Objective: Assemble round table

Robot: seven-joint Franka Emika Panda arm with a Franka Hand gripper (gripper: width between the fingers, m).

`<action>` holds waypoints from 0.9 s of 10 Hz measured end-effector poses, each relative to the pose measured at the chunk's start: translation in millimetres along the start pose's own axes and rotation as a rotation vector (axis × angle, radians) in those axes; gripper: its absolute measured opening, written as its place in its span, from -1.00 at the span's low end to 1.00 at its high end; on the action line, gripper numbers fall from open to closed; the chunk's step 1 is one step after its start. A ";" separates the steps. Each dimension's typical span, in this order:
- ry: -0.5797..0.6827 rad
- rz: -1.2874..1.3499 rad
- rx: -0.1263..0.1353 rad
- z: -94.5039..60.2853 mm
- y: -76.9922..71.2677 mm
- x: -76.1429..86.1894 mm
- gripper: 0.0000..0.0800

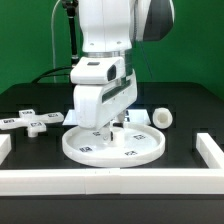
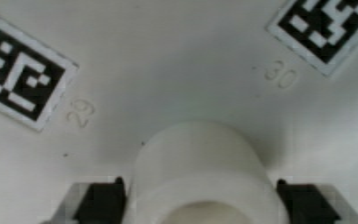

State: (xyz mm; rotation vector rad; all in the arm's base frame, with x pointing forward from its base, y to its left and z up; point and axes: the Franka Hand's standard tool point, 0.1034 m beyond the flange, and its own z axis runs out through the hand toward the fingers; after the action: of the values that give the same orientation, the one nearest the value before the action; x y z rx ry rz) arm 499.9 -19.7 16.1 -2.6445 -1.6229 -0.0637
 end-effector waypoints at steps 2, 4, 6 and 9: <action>0.000 0.000 0.000 0.0 0.0 0.0 0.01; 0.000 0.000 0.000 0.0 0.0 0.0 0.01; 0.001 0.013 0.002 0.3 0.1 3.5 0.01; 0.016 0.003 -0.008 1.5 7.4 29.8 0.02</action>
Offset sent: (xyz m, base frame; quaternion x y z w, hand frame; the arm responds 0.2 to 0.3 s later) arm 0.0000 0.0000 0.0000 0.0000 0.0000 0.0000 1.0000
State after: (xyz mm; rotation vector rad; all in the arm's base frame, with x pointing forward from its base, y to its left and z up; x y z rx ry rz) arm 520.0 3.6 16.2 -2.6445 -1.6176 -0.0917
